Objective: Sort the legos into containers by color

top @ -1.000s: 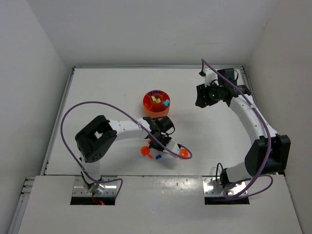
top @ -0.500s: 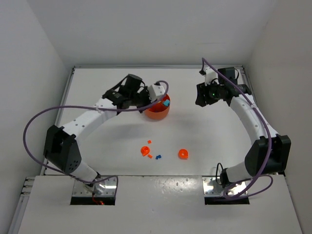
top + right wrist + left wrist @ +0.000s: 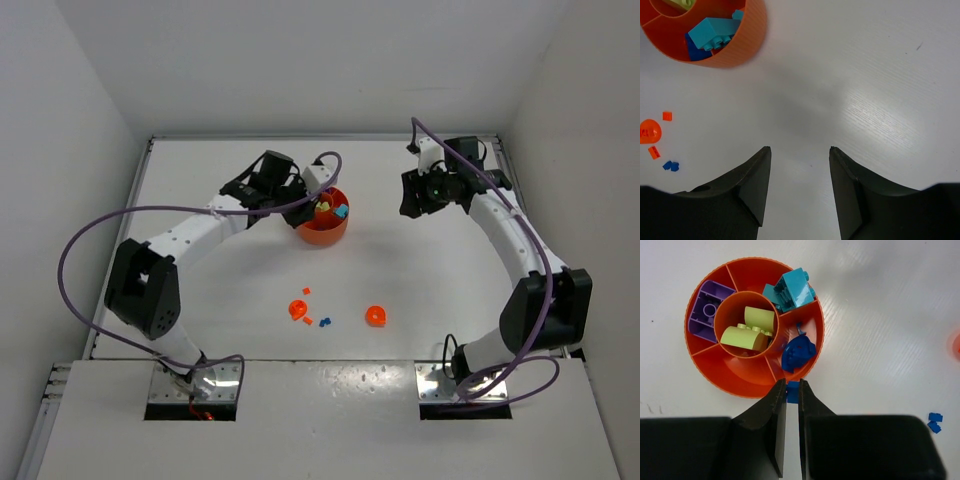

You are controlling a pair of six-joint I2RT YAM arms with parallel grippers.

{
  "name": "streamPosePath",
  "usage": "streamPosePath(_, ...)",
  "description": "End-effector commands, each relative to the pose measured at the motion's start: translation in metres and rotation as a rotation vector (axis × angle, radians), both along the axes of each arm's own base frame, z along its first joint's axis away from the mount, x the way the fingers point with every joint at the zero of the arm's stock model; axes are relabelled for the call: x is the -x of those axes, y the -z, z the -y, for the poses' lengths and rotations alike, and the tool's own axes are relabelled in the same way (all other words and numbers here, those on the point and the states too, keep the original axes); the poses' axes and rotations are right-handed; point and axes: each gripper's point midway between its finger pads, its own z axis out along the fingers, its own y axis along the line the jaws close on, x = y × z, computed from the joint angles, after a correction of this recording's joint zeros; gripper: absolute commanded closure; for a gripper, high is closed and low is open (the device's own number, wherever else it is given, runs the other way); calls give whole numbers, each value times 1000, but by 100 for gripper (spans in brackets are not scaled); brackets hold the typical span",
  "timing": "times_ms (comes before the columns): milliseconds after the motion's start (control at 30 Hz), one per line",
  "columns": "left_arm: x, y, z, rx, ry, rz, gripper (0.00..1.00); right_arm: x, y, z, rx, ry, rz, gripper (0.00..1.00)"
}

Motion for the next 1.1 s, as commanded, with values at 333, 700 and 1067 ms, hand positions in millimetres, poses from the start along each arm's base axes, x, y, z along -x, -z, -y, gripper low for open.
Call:
streamPosePath(333, -23, 5, 28, 35, 3, 30, 91, -11, -10, -3, -21, -4, 31, 49)
streamPosePath(700, -35, 2, 35, 34, -12, 65, 63, -12, -7, -3, -20, -4, 22, 49)
streamPosePath(1067, -27, -52, 40, 93, -17, 128, 62, -12, -7, -3, -20, -4, 22, 49)
